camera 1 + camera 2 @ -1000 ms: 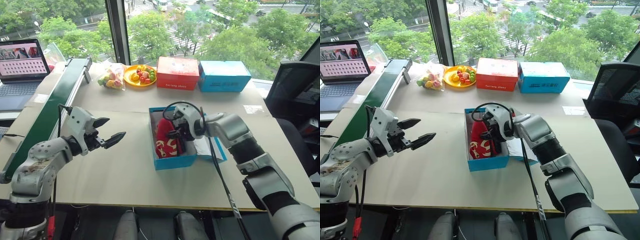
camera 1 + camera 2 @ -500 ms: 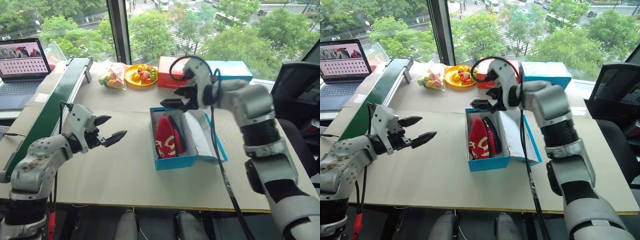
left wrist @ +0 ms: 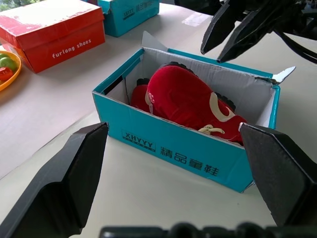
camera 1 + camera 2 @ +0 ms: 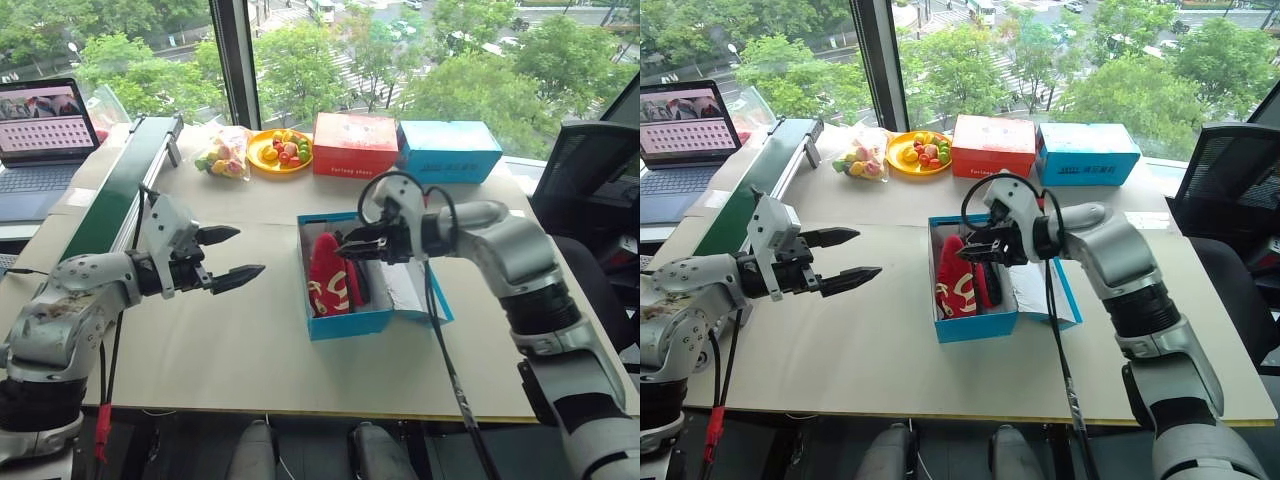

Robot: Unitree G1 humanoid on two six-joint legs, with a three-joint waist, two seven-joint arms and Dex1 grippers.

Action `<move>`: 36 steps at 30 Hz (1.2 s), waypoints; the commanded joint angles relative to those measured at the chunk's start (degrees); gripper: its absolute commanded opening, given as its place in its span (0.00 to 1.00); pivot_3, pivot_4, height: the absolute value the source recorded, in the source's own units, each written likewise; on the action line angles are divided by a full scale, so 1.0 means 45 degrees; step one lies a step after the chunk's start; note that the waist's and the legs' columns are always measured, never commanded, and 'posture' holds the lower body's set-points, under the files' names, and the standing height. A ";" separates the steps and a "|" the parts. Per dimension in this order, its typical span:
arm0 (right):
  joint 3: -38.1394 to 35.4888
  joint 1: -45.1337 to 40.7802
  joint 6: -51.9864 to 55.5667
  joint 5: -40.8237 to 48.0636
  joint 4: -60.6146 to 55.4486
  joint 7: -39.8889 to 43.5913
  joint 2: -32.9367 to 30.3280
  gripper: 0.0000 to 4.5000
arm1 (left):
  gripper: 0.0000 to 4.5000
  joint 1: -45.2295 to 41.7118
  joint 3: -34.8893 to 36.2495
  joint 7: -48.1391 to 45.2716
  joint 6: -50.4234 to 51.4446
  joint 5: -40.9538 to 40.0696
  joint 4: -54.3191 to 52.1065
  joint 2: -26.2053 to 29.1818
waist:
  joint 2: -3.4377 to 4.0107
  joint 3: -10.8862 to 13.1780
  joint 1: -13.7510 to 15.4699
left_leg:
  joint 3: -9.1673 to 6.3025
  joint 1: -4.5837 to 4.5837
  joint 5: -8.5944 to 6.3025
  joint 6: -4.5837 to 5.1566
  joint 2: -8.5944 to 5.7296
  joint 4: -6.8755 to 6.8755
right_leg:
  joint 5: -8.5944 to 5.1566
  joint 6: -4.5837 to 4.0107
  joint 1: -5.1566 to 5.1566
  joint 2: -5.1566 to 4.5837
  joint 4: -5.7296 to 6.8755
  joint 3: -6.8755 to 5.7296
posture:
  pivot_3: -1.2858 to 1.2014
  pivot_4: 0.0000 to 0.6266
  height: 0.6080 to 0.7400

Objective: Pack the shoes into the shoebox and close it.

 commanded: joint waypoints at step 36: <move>-0.3011 0.1104 0.2378 0.2045 -0.4118 0.2125 -0.1530 0.01 | 1.00 -0.1365 -0.1422 -0.1135 0.0017 -0.0065 0.0610 0.0109 | 0.0045 0.0029 0.0290 | -0.0013 0.0096 -0.0007 0.0001 0.0004 -0.0023 | -0.0030 -0.0001 0.0117 -0.0002 -0.0011 -0.0018 | 0.52 0.24 1.00</move>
